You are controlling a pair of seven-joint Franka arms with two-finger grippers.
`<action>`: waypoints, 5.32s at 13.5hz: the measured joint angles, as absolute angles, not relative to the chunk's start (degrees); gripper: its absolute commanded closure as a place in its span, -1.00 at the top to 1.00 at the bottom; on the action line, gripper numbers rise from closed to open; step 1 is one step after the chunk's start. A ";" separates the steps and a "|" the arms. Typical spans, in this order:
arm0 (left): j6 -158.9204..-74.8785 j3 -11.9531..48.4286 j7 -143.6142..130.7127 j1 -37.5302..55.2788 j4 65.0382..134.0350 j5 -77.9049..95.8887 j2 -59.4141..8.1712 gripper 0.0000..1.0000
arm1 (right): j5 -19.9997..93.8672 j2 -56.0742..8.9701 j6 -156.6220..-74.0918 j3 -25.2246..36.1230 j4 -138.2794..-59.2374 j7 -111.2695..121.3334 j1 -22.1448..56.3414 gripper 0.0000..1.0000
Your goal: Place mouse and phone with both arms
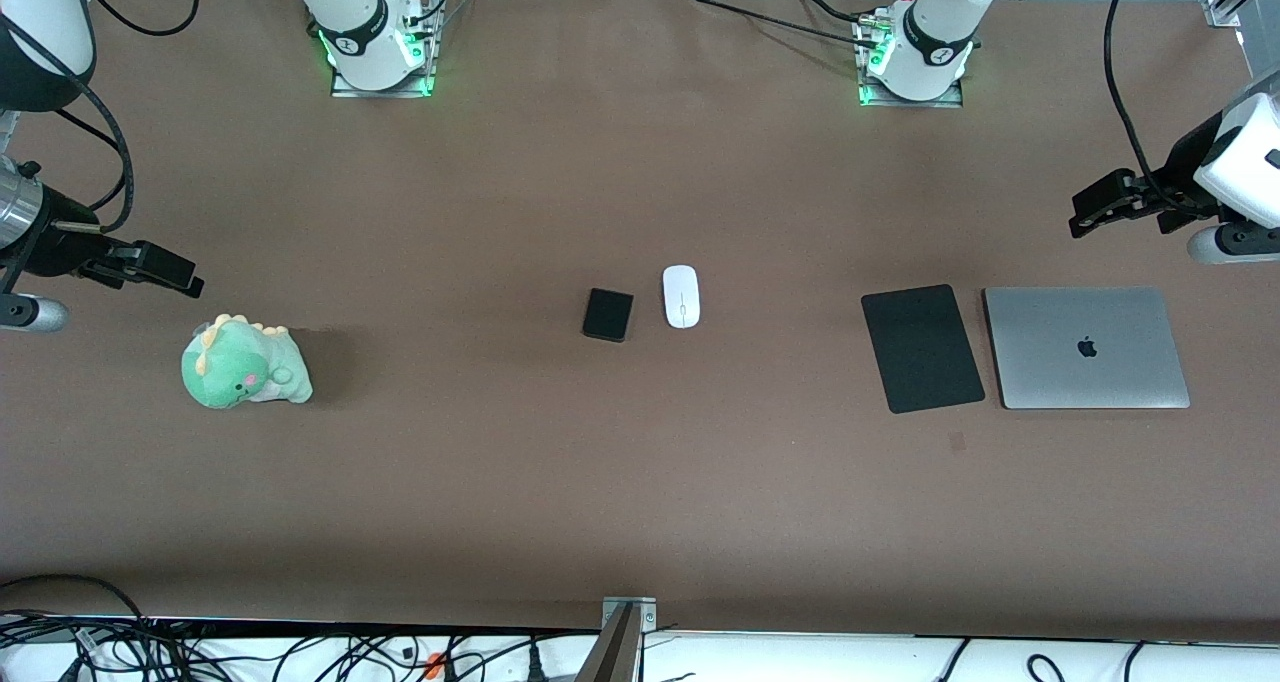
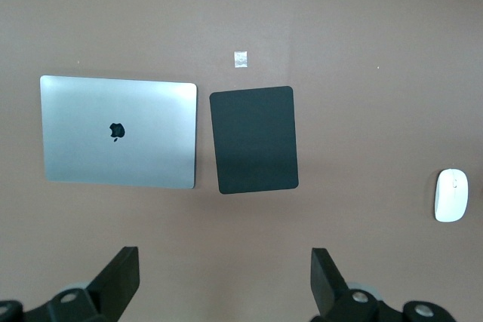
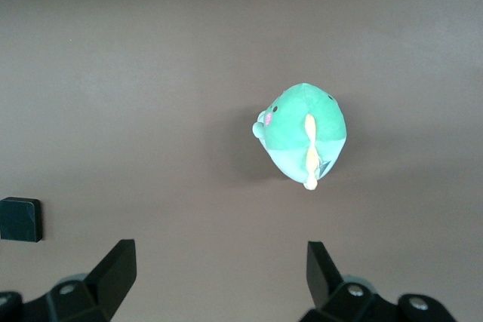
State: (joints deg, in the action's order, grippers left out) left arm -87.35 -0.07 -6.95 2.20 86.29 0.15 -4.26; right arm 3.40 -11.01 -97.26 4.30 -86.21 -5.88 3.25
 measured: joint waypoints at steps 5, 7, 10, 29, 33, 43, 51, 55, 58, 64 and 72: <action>-87.52 -0.23 -6.95 2.13 86.28 0.15 -4.22 1.00 | 3.40 -11.01 -95.33 4.28 -86.21 -5.88 3.32 1.00; -87.54 -0.45 -6.95 1.79 86.28 0.15 -4.11 1.00 | 3.40 -11.01 -95.17 4.24 -86.21 -5.85 3.69 1.00; -87.54 -0.67 -6.94 0.67 86.27 0.15 -4.03 1.00 | 3.13 -11.01 -94.24 4.22 -86.21 -5.85 4.58 1.00; -86.59 -0.27 -6.91 -0.80 86.25 0.15 -2.41 1.00 | 2.85 -10.97 -93.63 4.22 -86.21 -5.85 4.72 1.00; -86.45 1.61 -6.91 -0.63 86.25 0.16 -2.18 1.00 | 2.85 -10.94 -93.57 4.22 -86.21 -5.85 4.73 1.00; -85.30 5.80 -7.14 0.08 86.40 0.18 -3.69 1.00 | 2.85 -10.96 -93.34 4.21 -86.21 -6.06 5.13 1.00; -91.31 13.92 -23.83 10.71 87.04 0.21 -15.19 1.00 | 2.85 -11.93 -93.15 4.17 -86.73 -6.14 6.20 1.00; -97.24 14.17 -34.68 18.62 87.68 0.19 -21.55 1.00 | 2.84 -12.58 -93.12 4.16 -86.76 -6.24 6.90 1.00; -105.47 14.19 -41.63 23.13 90.49 0.15 -26.06 1.00 | 2.73 -12.59 -93.06 4.18 -86.80 -6.20 6.88 1.00; -118.17 14.16 -48.35 27.67 95.20 0.12 -33.30 1.00 | 2.60 -12.59 -90.92 4.20 -86.88 -6.23 6.88 1.00; -127.61 13.66 -52.93 30.58 95.38 -3.18 -40.49 1.00 | 2.50 -12.59 -90.70 4.20 -86.93 -6.21 6.88 1.00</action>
State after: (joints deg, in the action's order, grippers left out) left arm -127.61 13.66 -52.93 30.58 95.38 -3.18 -40.49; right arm 2.50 -12.59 -90.70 4.20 -86.93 -6.21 6.88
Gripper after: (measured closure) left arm 0.000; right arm 0.000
